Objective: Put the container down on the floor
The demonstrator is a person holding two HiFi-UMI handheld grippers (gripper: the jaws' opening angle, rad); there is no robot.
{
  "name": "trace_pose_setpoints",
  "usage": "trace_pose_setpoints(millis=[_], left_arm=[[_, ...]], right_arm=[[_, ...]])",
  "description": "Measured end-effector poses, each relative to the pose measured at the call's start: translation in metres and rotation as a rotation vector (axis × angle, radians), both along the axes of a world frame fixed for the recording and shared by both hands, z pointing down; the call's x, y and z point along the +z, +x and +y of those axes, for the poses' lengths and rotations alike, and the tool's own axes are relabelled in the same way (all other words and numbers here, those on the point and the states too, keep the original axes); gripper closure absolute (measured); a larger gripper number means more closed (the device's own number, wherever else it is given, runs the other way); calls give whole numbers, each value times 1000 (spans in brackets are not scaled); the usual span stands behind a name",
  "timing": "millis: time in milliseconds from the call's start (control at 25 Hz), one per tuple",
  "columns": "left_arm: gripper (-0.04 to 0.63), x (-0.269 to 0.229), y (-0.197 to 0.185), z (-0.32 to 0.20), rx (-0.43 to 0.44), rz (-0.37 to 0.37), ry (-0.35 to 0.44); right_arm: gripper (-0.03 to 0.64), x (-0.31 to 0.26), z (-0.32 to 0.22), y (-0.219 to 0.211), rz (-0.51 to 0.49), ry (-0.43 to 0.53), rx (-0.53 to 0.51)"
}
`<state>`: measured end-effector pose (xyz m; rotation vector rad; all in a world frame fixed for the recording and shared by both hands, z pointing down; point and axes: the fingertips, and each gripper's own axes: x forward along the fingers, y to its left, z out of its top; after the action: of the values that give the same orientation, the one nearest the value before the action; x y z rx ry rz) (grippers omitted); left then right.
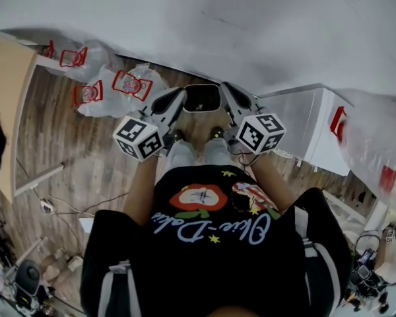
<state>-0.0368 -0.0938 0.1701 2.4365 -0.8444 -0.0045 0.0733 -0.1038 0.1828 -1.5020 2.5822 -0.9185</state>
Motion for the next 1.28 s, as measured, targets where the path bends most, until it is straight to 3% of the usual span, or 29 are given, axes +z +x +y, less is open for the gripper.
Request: trace_pose_setpoints(millis=[240, 480, 1280], left_arm=[[588, -23, -2, 4, -1, -54, 82], [588, -35, 0, 6, -2, -63, 119], [588, -39, -4, 6, -35, -61, 119]], right_arm=[[618, -24, 10, -9, 10, 39, -44], [618, -37, 4, -6, 14, 73, -53], [618, -37, 3, -12, 5, 59, -68]])
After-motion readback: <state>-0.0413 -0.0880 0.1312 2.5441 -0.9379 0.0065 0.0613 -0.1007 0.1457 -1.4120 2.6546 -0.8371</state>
